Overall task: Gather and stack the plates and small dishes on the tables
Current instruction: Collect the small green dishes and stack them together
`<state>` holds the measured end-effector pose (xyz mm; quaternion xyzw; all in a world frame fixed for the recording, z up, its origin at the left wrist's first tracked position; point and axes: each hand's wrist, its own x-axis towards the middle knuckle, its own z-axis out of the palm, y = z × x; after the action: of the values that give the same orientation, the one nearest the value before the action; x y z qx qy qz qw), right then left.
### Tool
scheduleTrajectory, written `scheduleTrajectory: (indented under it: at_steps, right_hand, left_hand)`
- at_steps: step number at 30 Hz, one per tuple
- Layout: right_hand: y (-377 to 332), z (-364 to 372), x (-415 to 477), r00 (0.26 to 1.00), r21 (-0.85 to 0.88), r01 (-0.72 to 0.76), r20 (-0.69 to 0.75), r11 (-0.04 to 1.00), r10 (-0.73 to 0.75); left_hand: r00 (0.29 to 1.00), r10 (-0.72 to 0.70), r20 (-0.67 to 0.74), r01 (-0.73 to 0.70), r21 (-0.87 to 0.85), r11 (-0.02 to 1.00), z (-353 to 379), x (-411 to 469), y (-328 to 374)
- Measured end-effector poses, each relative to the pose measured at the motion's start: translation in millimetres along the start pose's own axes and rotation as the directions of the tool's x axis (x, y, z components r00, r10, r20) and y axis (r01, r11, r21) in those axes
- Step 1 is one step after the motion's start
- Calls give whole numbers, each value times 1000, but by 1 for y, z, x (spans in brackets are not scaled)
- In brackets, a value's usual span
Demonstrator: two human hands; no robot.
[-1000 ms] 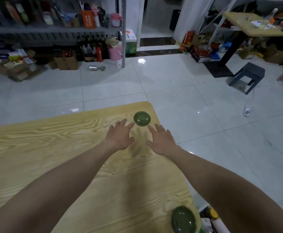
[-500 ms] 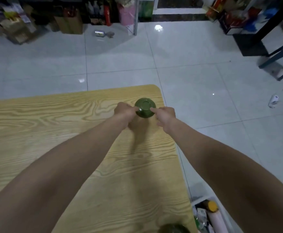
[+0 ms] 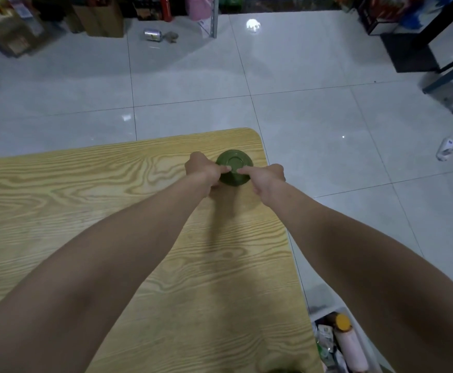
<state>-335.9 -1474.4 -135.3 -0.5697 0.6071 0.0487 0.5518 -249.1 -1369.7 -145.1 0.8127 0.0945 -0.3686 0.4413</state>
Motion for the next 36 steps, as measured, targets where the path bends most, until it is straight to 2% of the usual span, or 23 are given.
scheduleTrajectory:
  at_steps: [6,10,14,19,21,23,26,29,32,36]
  right_hand:
    - [2,-3,-9,997,-2,43,66,999,-43]
    - [15,-3,-19,969,28,236,63,971,-238]
    - [30,-4,-29,892,-88,452,31,888,-451]
    - [53,-5,-36,867,-312,495,106,811,-488]
    - [58,-5,-40,868,-345,493,123,799,-482]
    - [59,-5,-44,881,-309,470,116,827,-458]
    - [57,1,-47,912,-115,410,58,905,-405]
    - [56,4,-48,958,46,285,10,957,-286]
    - [55,0,-53,978,209,190,43,959,-203]
    - [56,-7,-65,984,309,146,54,940,-171]
  left_hand:
    - [997,-3,73,6,-46,999,-9,-7,1]
    - [977,163,138,-147,-117,982,-18,-14,-12]
    - [954,266,140,-244,-157,957,-22,-20,-25]
    - [963,253,89,-242,-119,963,-26,-28,-52]
    - [961,263,85,-248,-148,957,-24,-30,-60]
    - [958,278,74,-263,-170,950,-21,-33,-62]
    - [956,286,70,-270,-174,947,-17,-36,-63]
    - [958,279,68,-262,-186,947,-14,-39,-64]
    - [959,278,58,-264,-184,947,-15,-45,-64]
    - [957,287,46,-276,-167,947,-21,-57,-63]
